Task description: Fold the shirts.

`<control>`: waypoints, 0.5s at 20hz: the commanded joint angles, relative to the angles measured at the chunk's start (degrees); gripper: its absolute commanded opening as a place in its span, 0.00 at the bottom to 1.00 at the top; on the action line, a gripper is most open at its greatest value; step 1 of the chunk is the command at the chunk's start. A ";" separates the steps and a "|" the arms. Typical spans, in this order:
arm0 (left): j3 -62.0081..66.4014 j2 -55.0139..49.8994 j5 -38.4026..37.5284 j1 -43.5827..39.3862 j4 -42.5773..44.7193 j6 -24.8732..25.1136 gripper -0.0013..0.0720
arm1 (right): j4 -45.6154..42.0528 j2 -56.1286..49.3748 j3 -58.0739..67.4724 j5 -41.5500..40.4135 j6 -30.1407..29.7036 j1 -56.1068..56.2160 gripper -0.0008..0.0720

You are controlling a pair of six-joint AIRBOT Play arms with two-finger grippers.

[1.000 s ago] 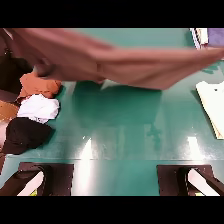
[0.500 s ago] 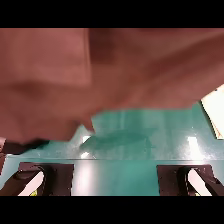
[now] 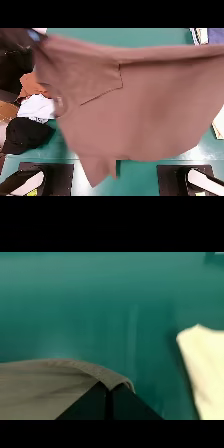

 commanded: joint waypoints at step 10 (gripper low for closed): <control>-3.67 -28.85 25.00 -0.02 -2.75 7.80 0.06 | -1.05 -29.59 -0.07 -19.50 1.92 6.19 0.03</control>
